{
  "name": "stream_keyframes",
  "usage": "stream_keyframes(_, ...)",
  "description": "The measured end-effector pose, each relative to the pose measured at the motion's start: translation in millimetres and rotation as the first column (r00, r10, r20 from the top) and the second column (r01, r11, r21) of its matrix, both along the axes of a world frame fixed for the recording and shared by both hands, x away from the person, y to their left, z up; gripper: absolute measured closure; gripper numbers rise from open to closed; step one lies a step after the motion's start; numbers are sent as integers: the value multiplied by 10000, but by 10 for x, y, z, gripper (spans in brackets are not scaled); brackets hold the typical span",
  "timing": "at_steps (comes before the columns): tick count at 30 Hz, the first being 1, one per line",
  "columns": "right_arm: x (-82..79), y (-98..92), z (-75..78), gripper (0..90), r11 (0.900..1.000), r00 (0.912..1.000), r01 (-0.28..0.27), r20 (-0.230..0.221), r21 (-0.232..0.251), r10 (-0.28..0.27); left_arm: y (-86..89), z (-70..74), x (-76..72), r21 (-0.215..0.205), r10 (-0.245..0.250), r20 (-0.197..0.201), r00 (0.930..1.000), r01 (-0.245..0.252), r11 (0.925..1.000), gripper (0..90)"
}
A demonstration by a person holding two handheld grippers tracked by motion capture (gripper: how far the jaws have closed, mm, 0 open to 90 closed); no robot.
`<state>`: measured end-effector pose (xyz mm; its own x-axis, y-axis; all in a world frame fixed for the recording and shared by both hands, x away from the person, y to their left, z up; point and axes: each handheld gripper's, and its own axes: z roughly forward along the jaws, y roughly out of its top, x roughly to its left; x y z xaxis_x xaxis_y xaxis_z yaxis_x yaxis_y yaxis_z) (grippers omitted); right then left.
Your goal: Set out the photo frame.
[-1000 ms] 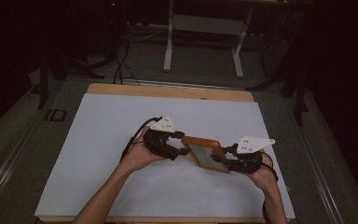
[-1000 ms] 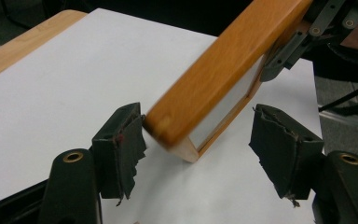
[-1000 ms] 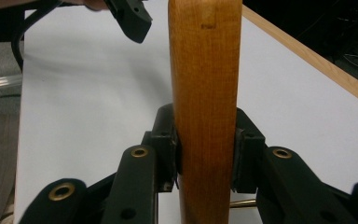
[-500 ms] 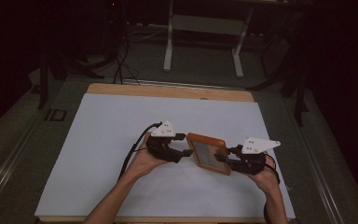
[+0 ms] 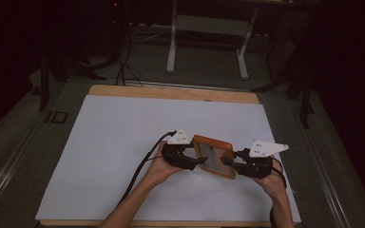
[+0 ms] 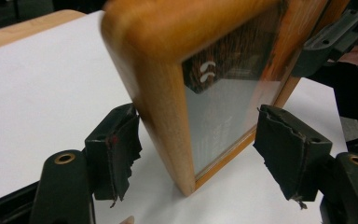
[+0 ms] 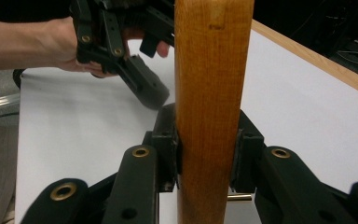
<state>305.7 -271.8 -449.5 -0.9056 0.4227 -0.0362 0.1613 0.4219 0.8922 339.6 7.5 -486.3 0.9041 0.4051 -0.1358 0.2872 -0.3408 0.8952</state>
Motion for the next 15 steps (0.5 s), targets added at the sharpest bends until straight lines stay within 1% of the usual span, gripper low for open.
stream_keyframes(2, 1, -9, -3, 686, 10000, 10000, 42, -21, -2, -42, -28, -17, 1, 64, 20, 13, 10000, -20, 10000, 305)
stream_keyframes(3, 8, -32, -12, 685, 10000, 10000, 67, -46, 36, -67, -72, -43, 9, 160, 3, 23, 10000, -3, 9999, 306)
stream_keyframes(5, 9, -43, -17, 685, 9999, 9999, 97, -74, 58, -97, -89, -51, 12, 165, -4, 23, 10000, 4, 9999, 313)
stream_keyframes(6, 12, -55, -20, 685, 9999, 9999, 128, -85, 46, -128, -106, -58, 13, 197, -18, 53, 10000, 17, 9998, 329)
stream_keyframes(7, 17, -75, -24, 684, 9998, 9997, 219, -100, 5, -219, -119, -60, 9, 230, 63, 138, 9999, -66, 9997, 363)
stream_keyframes(8, 17, -75, -24, 684, 9998, 9997, 219, -100, 5, -219, -119, -60, 9, 230, 63, 138, 9999, -66, 9997, 390)
stream_keyframes(9, 19, -84, -27, 684, 9997, 9996, 249, -121, -10, -249, -115, -56, 12, 219, 155, 158, 9998, -158, 9996, 390)
stream_keyframes(10, 17, -98, -28, 684, 9996, 9995, 272, -156, -66, -273, -107, -53, 15, 211, 210, 121, 9997, -212, 9996, 448)
stream_keyframes(11, 18, -104, -30, 684, 9996, 9995, 260, -151, -75, -261, -93, -50, 25, 195, 186, 99, 9998, -188, 9996, 481)
stream_keyframes(12, 18, -109, -34, 683, 9996, 9996, 266, -120, -77, -267, -87, -51, 29, 154, 158, 39, 9999, -159, 9998, 492)
stream_keyframes(15, 16, -116, -34, 682, 9994, 9994, 321, -145, -116, -323, -97, -40, 10, 357, 223, 176, 9996, -229, 9991, 505)
